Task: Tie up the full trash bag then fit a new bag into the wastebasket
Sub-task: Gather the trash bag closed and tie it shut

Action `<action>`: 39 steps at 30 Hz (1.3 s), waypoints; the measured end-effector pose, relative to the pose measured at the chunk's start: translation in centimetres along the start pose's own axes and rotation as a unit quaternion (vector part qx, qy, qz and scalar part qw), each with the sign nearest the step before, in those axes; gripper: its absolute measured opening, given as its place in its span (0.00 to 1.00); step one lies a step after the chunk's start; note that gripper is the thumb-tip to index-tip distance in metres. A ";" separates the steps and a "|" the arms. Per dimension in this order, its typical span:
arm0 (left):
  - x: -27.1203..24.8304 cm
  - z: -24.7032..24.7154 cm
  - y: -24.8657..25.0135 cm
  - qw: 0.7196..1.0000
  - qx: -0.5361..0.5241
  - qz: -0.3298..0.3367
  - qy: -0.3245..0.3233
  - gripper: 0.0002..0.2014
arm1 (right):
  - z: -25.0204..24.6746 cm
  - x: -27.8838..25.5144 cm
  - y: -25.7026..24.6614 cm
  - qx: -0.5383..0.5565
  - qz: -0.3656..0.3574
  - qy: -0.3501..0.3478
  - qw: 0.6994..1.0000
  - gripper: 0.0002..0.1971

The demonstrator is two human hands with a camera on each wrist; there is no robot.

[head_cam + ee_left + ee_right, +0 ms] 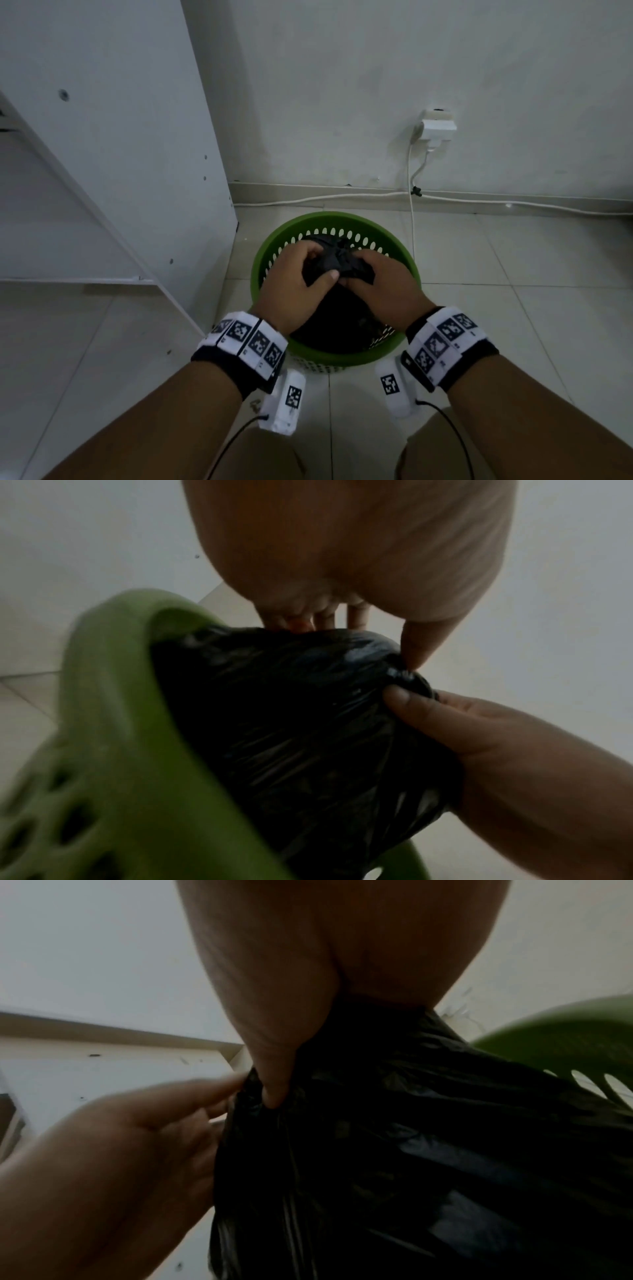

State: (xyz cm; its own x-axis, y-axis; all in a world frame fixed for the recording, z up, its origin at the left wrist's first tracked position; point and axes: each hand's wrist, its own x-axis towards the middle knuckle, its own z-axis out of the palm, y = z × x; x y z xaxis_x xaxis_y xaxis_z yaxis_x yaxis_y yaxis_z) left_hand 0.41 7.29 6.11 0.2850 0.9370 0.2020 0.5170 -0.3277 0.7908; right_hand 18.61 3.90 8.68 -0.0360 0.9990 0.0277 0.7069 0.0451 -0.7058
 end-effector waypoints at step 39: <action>-1.2 -0.7 -2.6 0.981 0.128 -0.120 -0.078 0.33 | 4.1 3.2 1.0 -0.169 -0.030 -0.142 0.975 0.15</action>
State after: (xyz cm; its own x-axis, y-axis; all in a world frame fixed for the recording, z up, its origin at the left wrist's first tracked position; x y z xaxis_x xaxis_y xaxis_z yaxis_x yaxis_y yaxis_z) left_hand -1.90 7.06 4.22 0.2401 0.9676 -0.0784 0.7649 -0.1389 0.6289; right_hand 16.34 7.12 5.14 -0.2443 0.9548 -0.1694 0.8882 0.1503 -0.4342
